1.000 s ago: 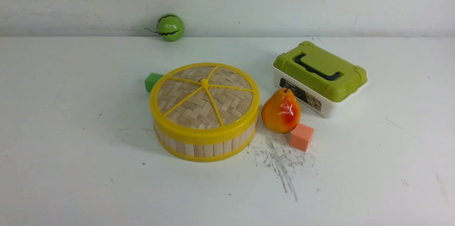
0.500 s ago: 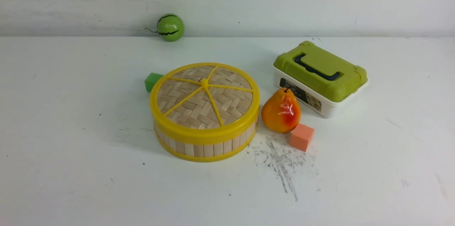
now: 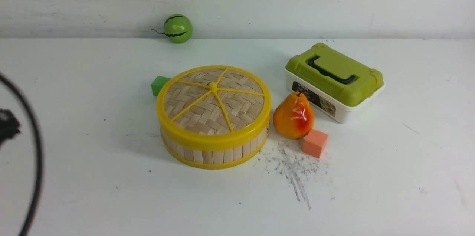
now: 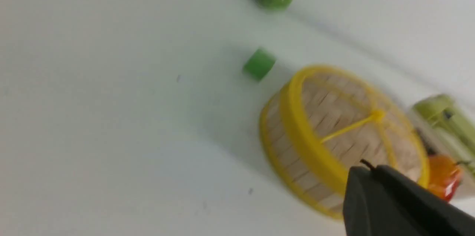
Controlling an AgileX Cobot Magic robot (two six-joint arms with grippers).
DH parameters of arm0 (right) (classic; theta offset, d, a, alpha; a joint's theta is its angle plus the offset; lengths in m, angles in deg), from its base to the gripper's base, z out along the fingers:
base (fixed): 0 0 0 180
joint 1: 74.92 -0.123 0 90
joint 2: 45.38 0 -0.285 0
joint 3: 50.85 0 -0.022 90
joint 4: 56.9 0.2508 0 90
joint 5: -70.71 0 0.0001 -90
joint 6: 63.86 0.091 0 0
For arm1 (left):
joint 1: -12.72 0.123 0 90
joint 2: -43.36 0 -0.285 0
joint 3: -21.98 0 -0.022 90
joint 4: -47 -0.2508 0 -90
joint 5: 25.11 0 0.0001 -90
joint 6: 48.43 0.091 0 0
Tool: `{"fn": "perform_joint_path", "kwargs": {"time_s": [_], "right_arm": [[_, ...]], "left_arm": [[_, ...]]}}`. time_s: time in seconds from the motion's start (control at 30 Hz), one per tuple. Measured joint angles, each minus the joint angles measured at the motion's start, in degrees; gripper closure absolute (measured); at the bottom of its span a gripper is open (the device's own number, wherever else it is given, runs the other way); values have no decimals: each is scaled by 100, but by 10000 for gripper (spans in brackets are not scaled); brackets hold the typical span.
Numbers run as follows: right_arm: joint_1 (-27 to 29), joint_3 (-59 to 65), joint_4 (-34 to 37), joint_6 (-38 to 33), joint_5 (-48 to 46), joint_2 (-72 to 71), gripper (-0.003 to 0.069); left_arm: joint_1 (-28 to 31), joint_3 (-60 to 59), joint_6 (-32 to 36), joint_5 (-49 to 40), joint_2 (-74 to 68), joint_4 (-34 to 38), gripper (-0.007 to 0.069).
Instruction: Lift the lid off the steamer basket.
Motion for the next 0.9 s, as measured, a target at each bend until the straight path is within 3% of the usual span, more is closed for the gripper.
{"fn": "perform_joint_path", "kwargs": {"time_s": [0.17,0.23,0.37,0.5,0.67,0.9], "right_arm": [[0,0,0,0,0,0,419],[0,0,0,0,0,0,419],[0,0,0,0,0,0,419],[0,0,0,0,0,0,419],[0,0,0,0,0,0,419],[0,0,0,0,0,0,419]], "left_arm": [[-69,478,732,-600,-1572,584,637],[-256,1138,1606,-1206,-2528,1164,637],[-630,2096,2637,-1915,-3544,2023,637],[-1090,3066,3004,-2185,-4313,2301,637],[-1535,4395,2992,-2542,-5143,1993,637],[-1853,6788,2121,-3420,-6538,246,597]]}}
